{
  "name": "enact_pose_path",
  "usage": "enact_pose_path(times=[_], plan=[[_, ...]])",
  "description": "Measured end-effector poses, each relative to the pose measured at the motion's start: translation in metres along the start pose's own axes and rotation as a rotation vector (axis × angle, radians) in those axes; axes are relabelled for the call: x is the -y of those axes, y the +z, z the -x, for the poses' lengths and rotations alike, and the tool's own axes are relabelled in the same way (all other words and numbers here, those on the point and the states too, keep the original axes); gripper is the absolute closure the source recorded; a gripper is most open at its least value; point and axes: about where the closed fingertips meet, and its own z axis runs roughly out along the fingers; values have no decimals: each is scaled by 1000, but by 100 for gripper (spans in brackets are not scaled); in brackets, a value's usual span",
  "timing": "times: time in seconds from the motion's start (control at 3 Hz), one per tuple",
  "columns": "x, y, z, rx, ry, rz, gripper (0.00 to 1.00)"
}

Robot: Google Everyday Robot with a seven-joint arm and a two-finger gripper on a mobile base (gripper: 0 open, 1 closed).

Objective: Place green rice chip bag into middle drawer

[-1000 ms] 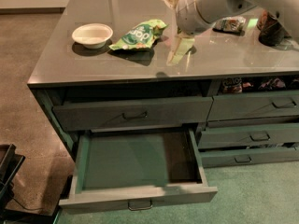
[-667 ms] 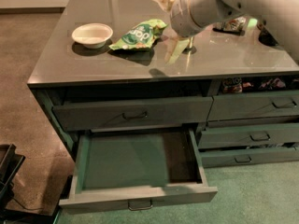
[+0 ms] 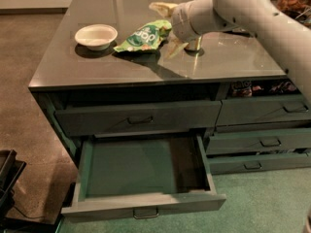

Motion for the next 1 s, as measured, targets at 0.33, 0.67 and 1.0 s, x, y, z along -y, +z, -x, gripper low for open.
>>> enact_pose_path(times=[0.33, 0.67, 1.0], plan=[[2, 17, -9, 6, -36, -25, 42], [1, 34, -16, 14, -57, -30, 43], [-5, 48, -23, 15, -63, -9, 27]])
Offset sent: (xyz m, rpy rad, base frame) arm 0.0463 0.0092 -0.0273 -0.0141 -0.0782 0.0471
